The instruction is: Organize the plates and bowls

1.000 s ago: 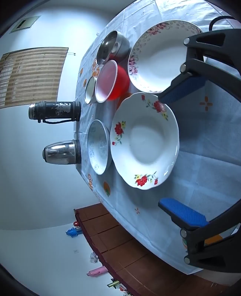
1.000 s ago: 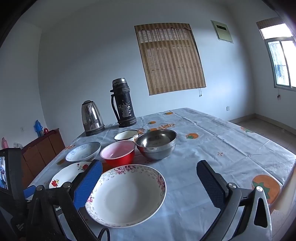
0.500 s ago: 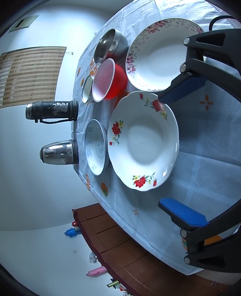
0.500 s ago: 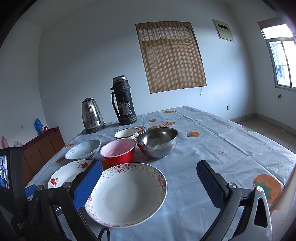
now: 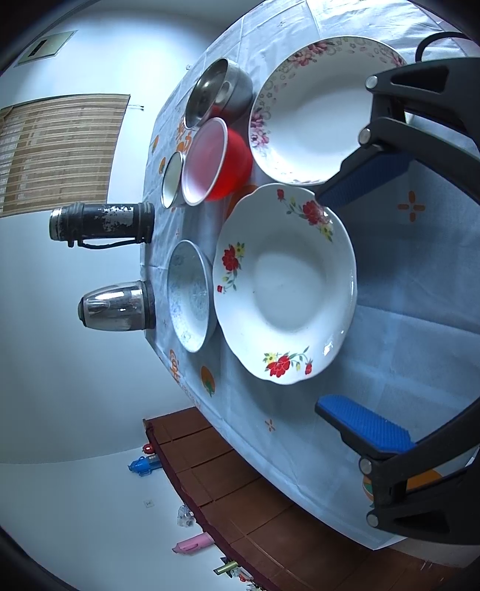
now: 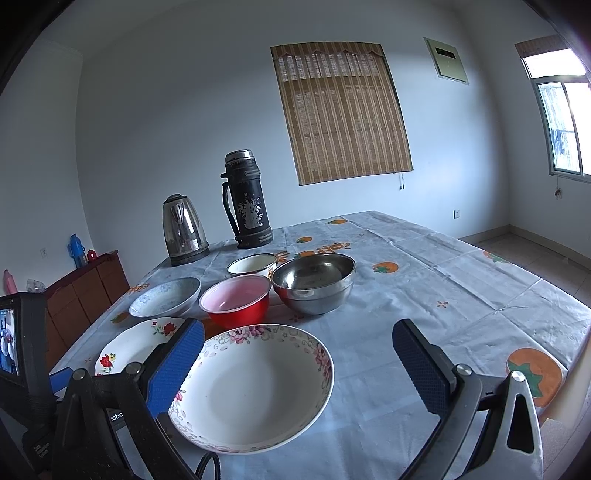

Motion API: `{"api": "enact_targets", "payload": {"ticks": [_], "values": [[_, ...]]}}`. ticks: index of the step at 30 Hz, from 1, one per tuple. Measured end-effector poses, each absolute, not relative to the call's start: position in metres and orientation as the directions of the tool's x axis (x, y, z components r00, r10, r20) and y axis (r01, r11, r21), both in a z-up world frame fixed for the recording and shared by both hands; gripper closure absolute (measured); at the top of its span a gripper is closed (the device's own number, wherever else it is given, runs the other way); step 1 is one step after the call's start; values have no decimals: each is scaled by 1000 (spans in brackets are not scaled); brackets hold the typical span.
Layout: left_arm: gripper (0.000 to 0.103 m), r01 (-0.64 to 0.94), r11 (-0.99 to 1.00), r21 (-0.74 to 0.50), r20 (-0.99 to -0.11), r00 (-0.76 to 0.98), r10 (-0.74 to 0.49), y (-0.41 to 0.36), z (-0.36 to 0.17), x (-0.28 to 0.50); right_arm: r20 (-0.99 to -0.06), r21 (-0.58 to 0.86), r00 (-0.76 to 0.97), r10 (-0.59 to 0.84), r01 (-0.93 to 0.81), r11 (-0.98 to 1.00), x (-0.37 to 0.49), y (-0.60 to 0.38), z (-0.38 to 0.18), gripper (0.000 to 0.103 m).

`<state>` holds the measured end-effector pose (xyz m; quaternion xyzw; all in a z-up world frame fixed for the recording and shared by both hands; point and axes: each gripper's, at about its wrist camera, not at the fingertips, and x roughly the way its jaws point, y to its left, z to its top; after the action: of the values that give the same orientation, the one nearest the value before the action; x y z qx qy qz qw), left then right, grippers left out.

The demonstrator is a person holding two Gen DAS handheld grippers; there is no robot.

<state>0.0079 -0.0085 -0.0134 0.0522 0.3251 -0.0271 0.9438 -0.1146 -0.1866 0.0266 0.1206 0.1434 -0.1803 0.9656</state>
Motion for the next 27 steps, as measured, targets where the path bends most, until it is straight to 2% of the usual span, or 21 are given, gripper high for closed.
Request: {"api": "enact_targets", "payload": {"ticks": [27], "values": [[0, 86, 993, 84, -618, 786, -16, -10, -13, 6, -324, 183, 892, -314, 385, 905, -116, -189, 25, 1]]}}
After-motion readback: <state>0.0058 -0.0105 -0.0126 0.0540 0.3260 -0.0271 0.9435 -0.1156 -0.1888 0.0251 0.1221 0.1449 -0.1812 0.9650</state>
